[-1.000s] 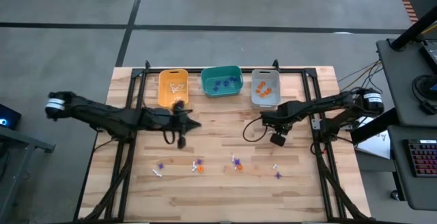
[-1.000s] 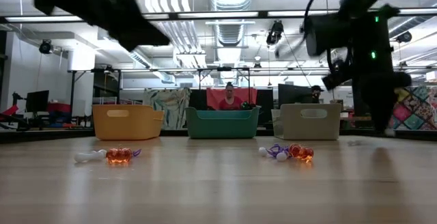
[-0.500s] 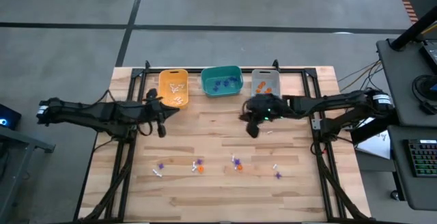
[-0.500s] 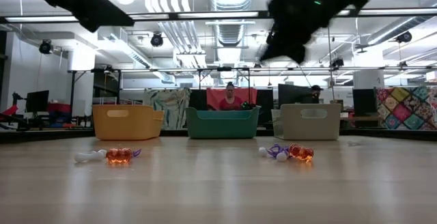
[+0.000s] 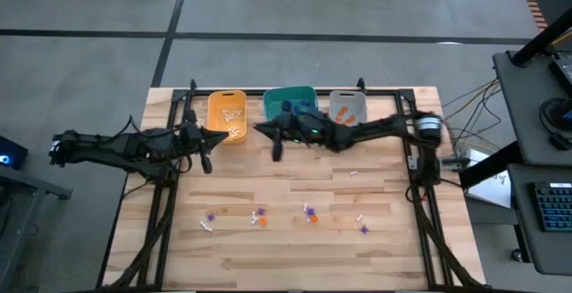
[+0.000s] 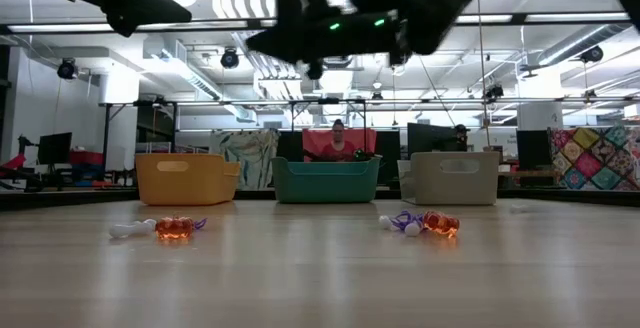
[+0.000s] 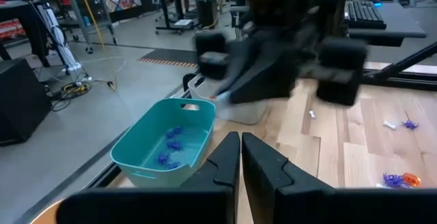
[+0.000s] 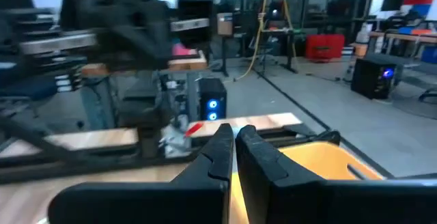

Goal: Sort Halloween decoration
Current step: Put the white bone toy into the yellow bin, then put the violet spider toy into the green bin

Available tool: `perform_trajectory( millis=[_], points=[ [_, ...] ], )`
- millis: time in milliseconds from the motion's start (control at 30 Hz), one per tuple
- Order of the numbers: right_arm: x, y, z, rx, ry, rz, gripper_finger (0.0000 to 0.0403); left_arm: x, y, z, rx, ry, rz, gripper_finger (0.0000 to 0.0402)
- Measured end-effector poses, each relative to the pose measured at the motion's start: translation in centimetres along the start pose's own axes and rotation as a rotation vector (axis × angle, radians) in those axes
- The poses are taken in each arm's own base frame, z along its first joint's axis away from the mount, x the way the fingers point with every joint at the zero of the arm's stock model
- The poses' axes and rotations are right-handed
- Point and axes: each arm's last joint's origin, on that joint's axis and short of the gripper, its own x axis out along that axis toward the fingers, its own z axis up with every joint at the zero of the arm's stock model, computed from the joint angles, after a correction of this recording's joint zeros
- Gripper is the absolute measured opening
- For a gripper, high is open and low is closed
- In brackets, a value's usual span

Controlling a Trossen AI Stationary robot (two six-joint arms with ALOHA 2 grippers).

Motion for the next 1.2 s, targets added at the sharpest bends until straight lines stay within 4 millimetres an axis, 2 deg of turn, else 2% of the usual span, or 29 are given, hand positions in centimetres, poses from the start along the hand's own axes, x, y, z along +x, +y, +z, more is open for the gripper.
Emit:
perform_trajectory(
  millis=[133, 233, 400, 533, 667, 933, 1033, 1200],
  points=[
    [4.0, -1.8, -1.2, 0.062, -0.008, -0.039, 0.0008, -0.1, 0.1, 0.1, -0.025, -0.009, 0.006, 0.0],
    [6.1, -3.2, -2.3, 0.098, 0.007, -0.091, 0.0008, -0.6, 0.4, 0.3, -0.05, -0.035, 0.006, 0.0],
    [8.7, -5.0, -4.8, 0.124, 0.088, -0.149, 0.0009, -1.7, 1.0, 0.7, -0.081, -0.09, 0.004, 0.0],
    [10.1, -5.5, -6.3, 0.124, 0.15, -0.157, 0.0009, -2.5, 1.4, 0.9, -0.101, -0.127, 0.001, 0.0],
    [10.9, -5.7, -7.1, 0.105, 0.242, -0.161, 0.0009, -2.8, 1.6, 0.9, -0.106, -0.143, 0.001, 0.0],
    [11.3, -5.7, -6.6, 0.072, 0.409, -0.152, 0.0011, -2.6, 1.4, 0.9, -0.096, -0.13, 0.001, 0.0],
    [11.3, -5.5, -6.4, 0.062, 0.453, -0.148, 0.0029, -2.3, 1.3, 0.8, -0.091, -0.119, 0.001, 0.0],
    [11.4, -5.4, -6.2, 0.078, 0.467, -0.15, 0.0081, -2.0, 1.1, 0.7, -0.092, -0.101, 0.001, 0.0]
  ],
)
